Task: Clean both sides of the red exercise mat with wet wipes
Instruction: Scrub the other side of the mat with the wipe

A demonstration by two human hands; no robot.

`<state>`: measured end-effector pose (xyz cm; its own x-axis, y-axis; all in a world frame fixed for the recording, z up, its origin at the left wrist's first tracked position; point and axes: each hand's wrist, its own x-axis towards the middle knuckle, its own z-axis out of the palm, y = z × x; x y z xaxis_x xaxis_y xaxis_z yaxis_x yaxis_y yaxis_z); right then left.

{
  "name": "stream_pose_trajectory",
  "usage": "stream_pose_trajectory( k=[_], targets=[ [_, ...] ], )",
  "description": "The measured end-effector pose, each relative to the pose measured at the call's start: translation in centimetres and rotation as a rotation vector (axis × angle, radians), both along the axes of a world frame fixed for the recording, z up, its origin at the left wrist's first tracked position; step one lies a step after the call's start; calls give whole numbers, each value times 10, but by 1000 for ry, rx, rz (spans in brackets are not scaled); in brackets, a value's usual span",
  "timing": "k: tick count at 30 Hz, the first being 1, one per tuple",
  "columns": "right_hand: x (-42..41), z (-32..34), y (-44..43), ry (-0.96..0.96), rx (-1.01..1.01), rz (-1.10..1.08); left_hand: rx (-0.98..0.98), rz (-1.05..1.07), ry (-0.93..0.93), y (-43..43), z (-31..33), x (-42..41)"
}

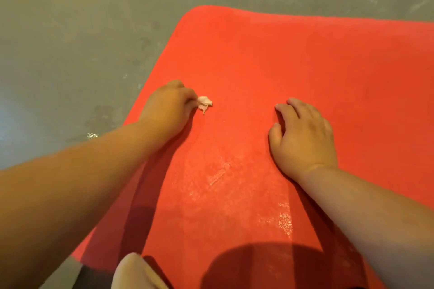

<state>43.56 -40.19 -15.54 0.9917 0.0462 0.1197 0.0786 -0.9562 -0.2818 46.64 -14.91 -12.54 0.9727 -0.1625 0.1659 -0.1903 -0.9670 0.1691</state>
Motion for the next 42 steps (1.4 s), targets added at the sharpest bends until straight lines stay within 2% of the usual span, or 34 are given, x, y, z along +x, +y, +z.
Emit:
stream_pose_trajectory(
  k=[2,5,7,8,10,12,13,15,17,19,20,22,24,26,28,29,32,34,35,37,40,42],
  targets=[
    [1,1,1,-7,8,-2,-49,-71,-16,-19,-5,-16],
    [-1,2,2,-18,21,-22,-181,-367,96,-51,-2,-61],
    [-1,2,2,-24,18,-18,-129,-471,128,-45,1,-50],
    [0,1,2,-22,16,-15,-81,-449,75,-37,1,-33],
    [1,0,2,-4,5,-5,-13,-195,-45,-14,1,3],
    [0,0,2,0,-2,-8,-50,86,-56,-5,-2,17],
    [0,0,2,-4,4,-11,-68,126,-43,-15,-3,11],
    [0,1,2,-26,23,-11,-140,-2,19,-47,-3,-18],
    [1,0,2,-64,49,-10,-237,-278,121,-72,1,-53],
    [1,-1,2,-81,72,-8,-245,-505,194,-73,5,-61],
    [2,-2,2,-80,81,-9,-207,-539,189,-66,6,-50],
    [1,-3,2,-68,83,-4,-95,-439,53,-41,1,-19],
    [1,-2,2,-47,75,-1,29,-184,-51,-9,2,13],
    [1,0,1,-32,69,-2,43,66,-44,2,0,29],
    [1,1,0,-17,68,5,34,117,-27,-22,2,25],
    [1,1,0,-7,64,9,16,27,-22,-42,1,16],
    [2,0,-1,-16,41,22,-112,-422,40,-89,2,-22],
    [3,0,-1,-11,31,25,-95,-535,68,-84,4,-14],
    [3,0,0,7,31,27,-42,-499,50,-75,3,1],
    [4,2,-1,55,35,33,57,-296,-13,-47,1,38],
    [3,2,0,110,35,53,37,55,-56,-24,-3,62],
    [3,2,0,123,44,61,17,78,-62,-45,-6,51]
  ],
)
